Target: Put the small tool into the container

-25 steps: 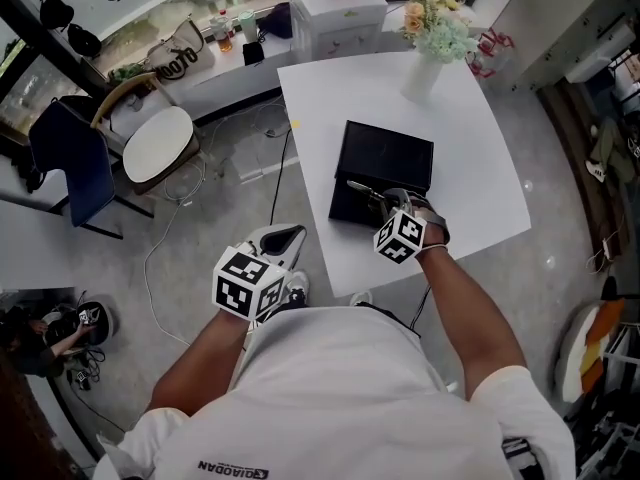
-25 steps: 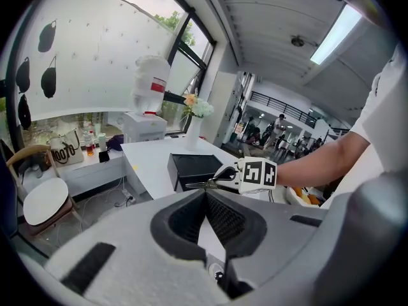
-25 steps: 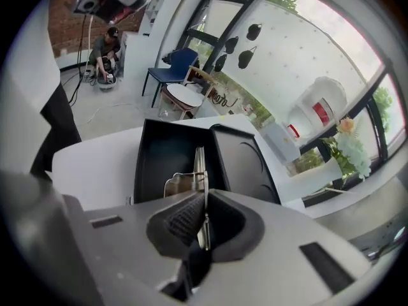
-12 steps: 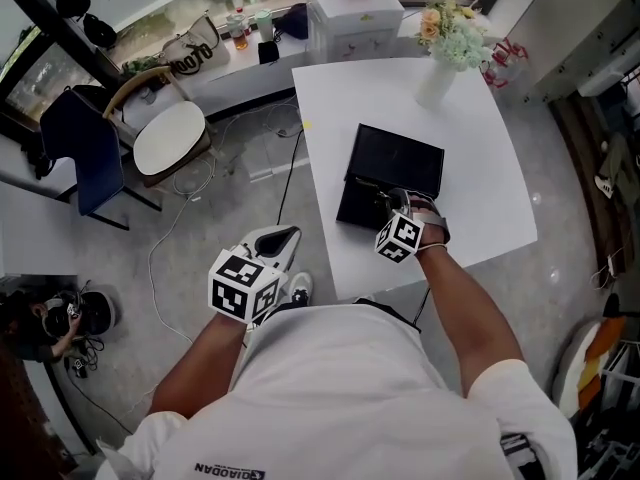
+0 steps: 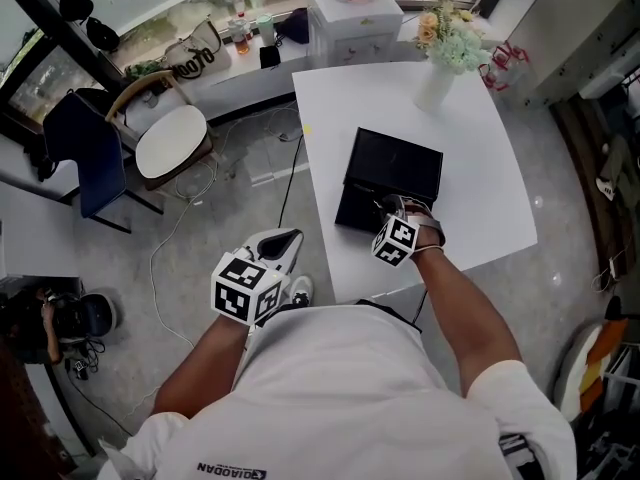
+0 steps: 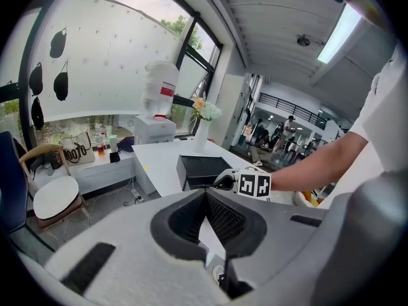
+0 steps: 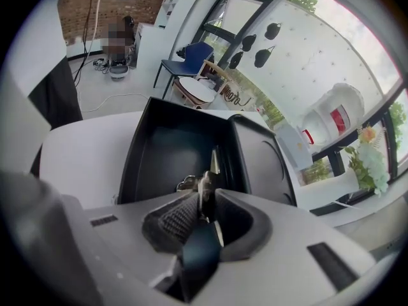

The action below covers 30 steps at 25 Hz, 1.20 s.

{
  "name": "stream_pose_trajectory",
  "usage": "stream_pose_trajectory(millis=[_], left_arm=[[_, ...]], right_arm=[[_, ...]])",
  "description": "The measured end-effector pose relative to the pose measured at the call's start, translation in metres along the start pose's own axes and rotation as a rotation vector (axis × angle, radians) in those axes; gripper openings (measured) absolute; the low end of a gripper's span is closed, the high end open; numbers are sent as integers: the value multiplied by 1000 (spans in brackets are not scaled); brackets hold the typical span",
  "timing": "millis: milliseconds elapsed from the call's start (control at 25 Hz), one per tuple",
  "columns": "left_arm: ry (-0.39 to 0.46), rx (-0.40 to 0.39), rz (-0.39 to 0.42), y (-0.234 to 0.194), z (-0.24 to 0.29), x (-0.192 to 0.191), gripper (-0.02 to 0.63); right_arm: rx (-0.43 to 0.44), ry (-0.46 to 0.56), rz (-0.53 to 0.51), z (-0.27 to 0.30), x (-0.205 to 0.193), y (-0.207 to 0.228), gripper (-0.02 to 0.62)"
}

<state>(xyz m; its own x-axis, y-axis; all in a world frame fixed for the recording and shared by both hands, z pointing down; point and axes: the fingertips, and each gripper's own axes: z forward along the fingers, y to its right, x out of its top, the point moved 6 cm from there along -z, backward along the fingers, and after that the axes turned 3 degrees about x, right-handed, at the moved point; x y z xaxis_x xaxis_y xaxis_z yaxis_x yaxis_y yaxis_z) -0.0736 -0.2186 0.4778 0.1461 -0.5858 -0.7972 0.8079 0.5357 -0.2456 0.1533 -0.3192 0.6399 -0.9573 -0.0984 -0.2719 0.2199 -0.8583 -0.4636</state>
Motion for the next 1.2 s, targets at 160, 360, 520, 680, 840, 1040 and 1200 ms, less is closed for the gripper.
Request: stream_pose_trajectory(millis=[160,360,520,680,840,1040,1200], left_arm=[[1,-7,3,1,4,0,9],[2,-24,10,6,9,3,9],[3,-42,18,9,15,7,9],[4,-72,36,17,21,14,9],[5,-98,58,23,29,17,9],[29,-138,95,37,38,26,9],[43,-165,119,47,42,35,9]], right_arm=[[15,3,5,1,0,-1,83],[27,7,7,-5,1,-1,97],[25,20,32,-16,2,-1,98],[28,59,116,-39,-1,0,98],[25,120,245,-68,0,3,97],[-13,232,468,-119,-3,13,94],[-52,317,614,-159,-6,17,92]])
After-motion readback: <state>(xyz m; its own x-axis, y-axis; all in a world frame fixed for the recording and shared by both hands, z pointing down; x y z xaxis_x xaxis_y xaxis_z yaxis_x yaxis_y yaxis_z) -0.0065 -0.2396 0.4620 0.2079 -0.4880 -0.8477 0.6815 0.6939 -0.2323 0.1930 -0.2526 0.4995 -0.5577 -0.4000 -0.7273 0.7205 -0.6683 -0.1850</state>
